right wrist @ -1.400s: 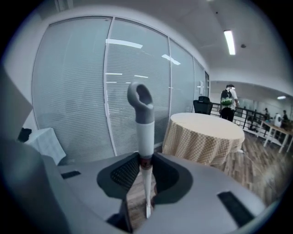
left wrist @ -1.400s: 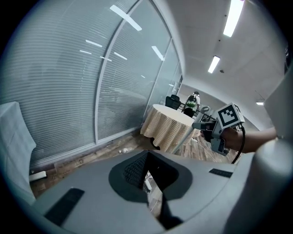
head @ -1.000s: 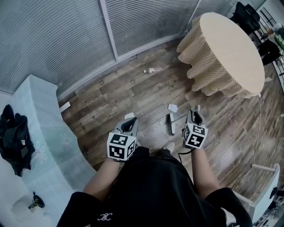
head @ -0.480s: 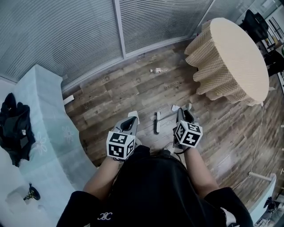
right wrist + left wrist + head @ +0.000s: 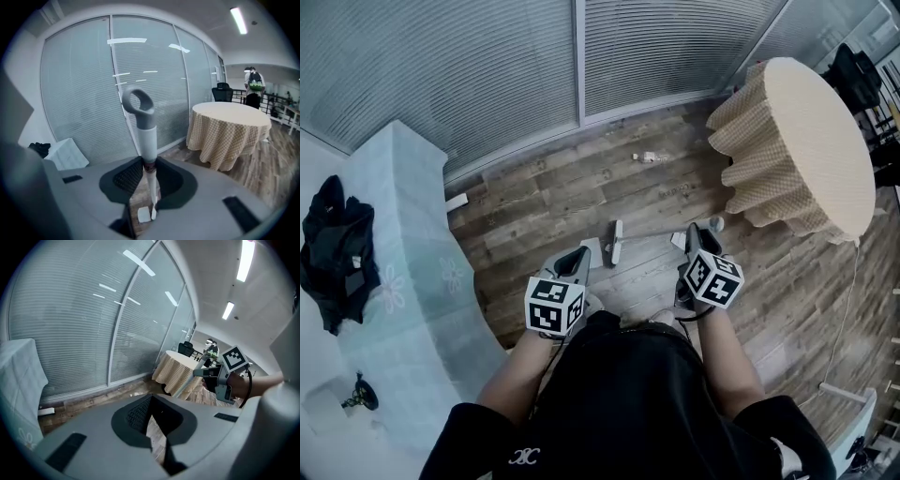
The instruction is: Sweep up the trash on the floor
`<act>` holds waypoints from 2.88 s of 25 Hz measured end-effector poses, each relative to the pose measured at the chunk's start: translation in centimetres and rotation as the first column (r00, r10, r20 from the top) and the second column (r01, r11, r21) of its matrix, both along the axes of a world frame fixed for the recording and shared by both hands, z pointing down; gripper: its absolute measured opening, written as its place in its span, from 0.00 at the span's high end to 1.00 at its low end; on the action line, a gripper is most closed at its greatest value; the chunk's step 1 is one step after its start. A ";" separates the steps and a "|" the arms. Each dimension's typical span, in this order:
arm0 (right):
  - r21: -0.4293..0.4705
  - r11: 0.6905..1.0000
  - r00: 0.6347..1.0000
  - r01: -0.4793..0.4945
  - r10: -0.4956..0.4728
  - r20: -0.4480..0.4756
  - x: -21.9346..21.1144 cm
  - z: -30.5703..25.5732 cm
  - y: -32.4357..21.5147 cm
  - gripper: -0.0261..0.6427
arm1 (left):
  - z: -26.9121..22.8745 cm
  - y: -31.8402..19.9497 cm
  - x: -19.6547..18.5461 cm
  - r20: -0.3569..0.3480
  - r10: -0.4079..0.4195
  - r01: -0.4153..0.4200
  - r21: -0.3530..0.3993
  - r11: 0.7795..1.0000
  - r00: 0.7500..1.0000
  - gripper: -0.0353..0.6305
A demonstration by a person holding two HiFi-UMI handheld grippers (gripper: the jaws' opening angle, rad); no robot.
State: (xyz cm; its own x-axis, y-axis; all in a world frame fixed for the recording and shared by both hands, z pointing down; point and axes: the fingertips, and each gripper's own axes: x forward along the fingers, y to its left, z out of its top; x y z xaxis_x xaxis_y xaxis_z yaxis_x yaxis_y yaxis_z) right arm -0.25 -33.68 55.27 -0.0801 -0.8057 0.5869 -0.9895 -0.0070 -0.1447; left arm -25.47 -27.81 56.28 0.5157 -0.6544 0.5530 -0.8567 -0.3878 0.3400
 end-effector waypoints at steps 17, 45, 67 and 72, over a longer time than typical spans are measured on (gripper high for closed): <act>0.134 0.989 0.979 0.062 -0.034 -0.199 13.9 -5.0 -1.4 0.81 | -1.7 -2.9 10.5 0.003 0.022 -0.022 0.020 1.000 1.000 0.95; -0.034 0.884 0.858 0.466 -0.460 -0.229 11.4 2.4 -3.8 0.81 | -0.9 -1.7 13.2 0.056 -0.221 0.223 -0.049 0.973 0.974 0.95; 0.081 0.789 0.790 0.609 -0.592 -0.161 -7.1 -3.3 -8.8 0.81 | -1.3 -0.4 -1.3 -0.033 -0.435 0.436 0.013 0.900 0.900 0.95; 0.093 0.748 0.746 0.657 -0.628 -0.221 -7.7 -4.4 -12.6 0.81 | -2.0 -1.3 -1.8 -0.038 -0.489 0.490 0.013 0.872 0.871 0.95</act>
